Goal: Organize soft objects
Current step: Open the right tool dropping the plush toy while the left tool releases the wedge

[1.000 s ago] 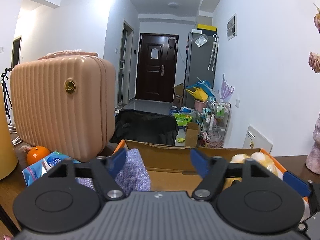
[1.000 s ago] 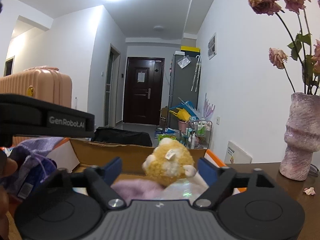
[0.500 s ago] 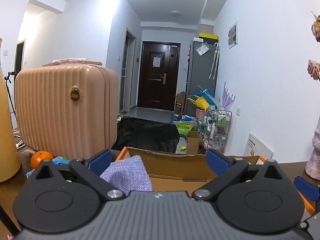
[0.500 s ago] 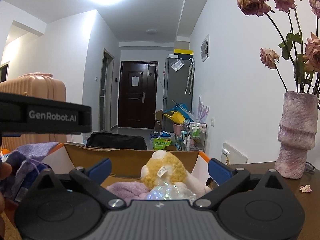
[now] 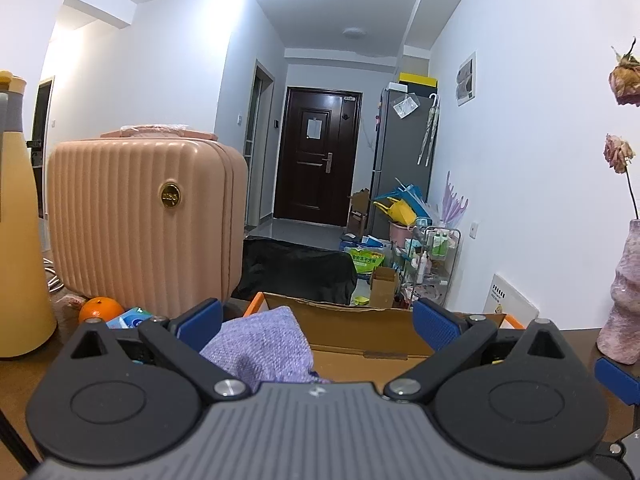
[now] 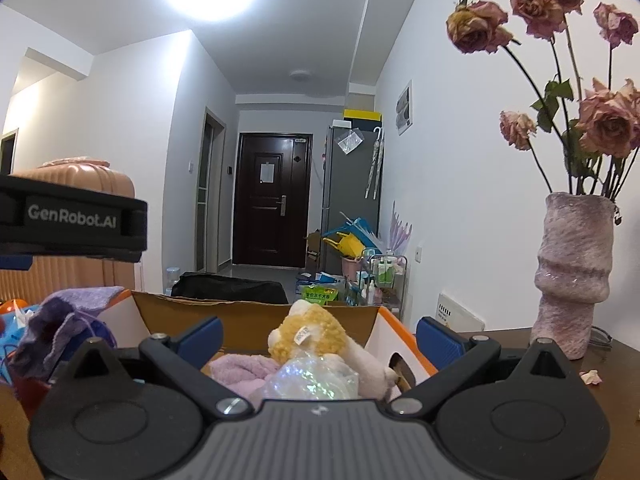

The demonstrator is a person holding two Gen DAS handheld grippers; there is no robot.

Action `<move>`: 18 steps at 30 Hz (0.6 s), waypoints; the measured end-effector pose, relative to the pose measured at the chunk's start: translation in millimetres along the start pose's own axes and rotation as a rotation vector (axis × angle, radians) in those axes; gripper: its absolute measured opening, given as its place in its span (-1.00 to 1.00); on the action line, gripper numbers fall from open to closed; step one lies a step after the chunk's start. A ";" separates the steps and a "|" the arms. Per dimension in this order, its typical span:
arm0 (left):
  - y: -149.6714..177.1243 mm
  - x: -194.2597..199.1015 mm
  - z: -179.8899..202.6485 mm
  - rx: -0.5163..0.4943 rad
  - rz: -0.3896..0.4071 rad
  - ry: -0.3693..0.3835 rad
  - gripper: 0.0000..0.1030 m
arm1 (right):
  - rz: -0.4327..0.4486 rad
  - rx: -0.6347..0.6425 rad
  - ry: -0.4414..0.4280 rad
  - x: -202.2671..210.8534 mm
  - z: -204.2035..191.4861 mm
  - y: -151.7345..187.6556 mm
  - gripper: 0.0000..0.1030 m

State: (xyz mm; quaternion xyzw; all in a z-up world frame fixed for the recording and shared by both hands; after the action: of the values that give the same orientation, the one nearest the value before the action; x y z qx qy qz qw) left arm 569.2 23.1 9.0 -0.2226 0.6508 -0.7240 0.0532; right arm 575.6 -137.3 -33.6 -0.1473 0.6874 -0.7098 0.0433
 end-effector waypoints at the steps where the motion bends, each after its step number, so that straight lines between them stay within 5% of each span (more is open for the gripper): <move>1: 0.5 2.9 -0.6 0.000 0.000 0.001 1.00 | 0.002 0.002 0.001 3.6 -0.6 0.5 1.00; 18: 12.9 47.8 -18.7 -0.018 -0.007 0.014 1.00 | 0.003 0.019 0.031 59.8 9.1 7.0 1.00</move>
State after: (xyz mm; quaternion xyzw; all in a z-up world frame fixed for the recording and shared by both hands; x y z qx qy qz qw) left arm 516.3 20.8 7.7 -0.2203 0.6569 -0.7197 0.0442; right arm 520.2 -162.1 -31.4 -0.1349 0.6814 -0.7185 0.0351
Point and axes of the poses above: each gripper's, at about its wrist camera, not at the fingertips, and x roughly against the way its jaws point, z to its right, y to its underside, the point moved 6 cm from there along -x, roughly the way its jaws point, and after that the axes turned 11 degrees about -y, right-handed, at the moved point
